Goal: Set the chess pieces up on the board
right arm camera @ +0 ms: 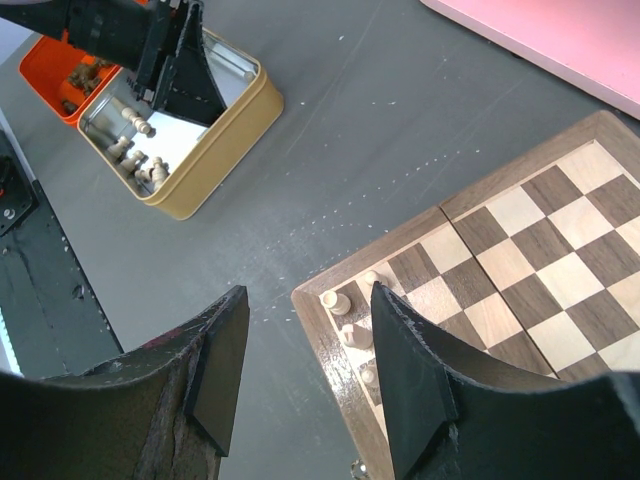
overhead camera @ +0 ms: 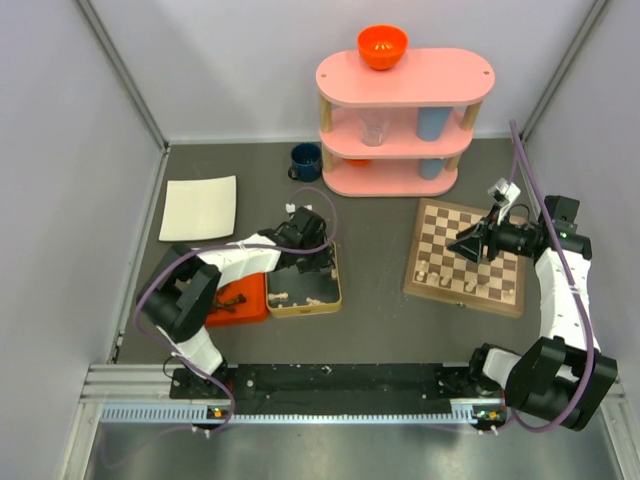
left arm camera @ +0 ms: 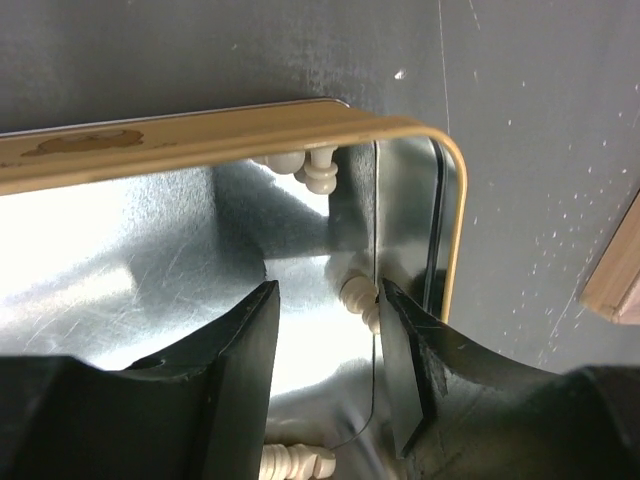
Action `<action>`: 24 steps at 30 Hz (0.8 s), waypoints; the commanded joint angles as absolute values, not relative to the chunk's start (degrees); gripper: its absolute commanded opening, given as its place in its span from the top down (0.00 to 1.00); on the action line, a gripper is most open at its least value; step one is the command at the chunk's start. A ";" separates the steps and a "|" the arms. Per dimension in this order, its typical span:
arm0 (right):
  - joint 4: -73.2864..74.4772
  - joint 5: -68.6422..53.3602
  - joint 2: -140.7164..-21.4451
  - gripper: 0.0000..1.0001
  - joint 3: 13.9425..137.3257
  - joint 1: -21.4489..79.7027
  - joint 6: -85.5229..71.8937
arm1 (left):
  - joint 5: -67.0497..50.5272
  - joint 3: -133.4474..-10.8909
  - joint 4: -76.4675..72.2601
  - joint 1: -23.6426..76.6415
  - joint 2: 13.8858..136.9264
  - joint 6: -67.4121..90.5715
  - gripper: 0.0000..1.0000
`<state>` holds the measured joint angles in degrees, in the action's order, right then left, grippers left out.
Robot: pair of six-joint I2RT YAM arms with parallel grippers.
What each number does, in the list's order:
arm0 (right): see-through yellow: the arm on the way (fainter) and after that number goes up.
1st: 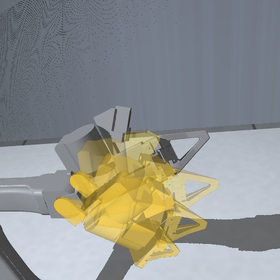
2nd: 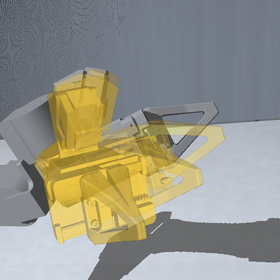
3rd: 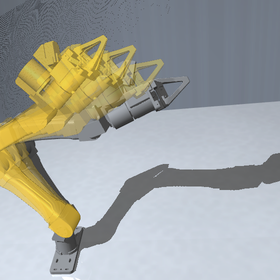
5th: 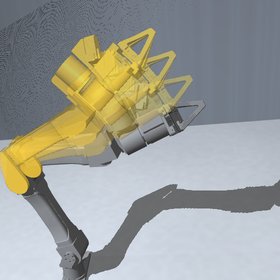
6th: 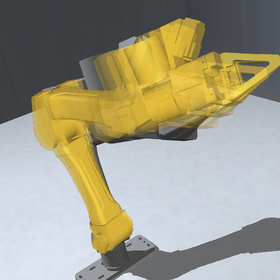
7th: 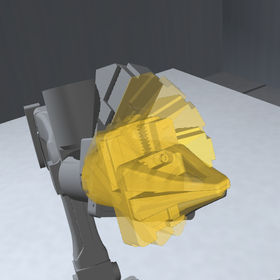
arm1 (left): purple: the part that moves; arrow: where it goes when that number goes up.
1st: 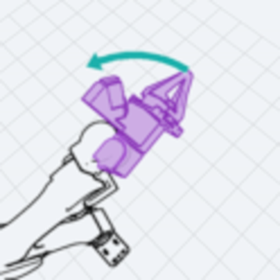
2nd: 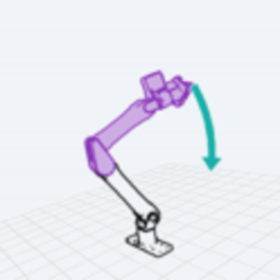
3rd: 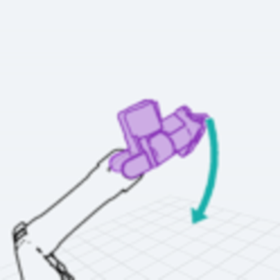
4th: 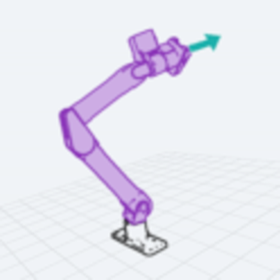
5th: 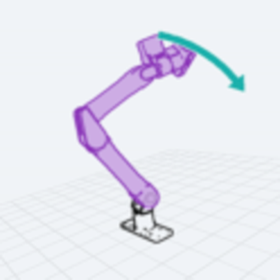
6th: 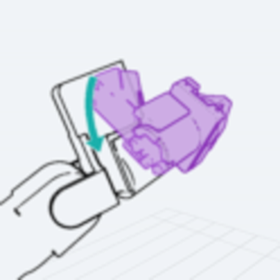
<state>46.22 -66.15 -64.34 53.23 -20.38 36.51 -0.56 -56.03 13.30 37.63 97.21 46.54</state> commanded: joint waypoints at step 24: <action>46.32 -65.93 -58.63 0.48 53.52 -20.83 37.09 | -5.80 -48.60 8.00 34.54 76.39 24.01 0.42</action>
<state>46.26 -65.65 -60.34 53.23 -20.38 36.01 -5.63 -49.08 10.13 34.96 81.25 30.20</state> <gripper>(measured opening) 0.521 0.572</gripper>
